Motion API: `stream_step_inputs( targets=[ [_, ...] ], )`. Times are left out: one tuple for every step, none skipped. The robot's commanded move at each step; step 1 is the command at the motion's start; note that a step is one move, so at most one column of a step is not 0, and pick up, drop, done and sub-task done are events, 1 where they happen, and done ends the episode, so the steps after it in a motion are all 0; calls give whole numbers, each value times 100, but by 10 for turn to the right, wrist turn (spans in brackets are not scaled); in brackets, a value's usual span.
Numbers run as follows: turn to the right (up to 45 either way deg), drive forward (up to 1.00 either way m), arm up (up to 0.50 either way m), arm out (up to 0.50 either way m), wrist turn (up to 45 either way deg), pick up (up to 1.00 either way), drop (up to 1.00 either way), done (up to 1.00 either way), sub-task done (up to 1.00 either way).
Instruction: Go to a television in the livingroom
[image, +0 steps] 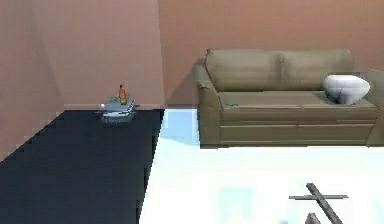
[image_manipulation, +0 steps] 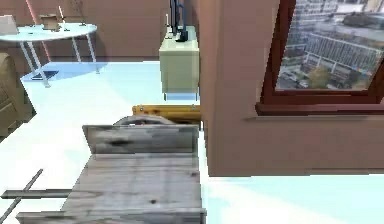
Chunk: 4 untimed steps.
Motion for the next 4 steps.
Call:
stream_step_inputs(
  targets=[
    [0,80,0,0,0,0,0,0,0],
    [270,0,0,0,0,0,0,0,0],
    [0,60,0,0,0,0,0,0,0],
    [450,0,0,0,0,0,0,0,0]
  ],
)
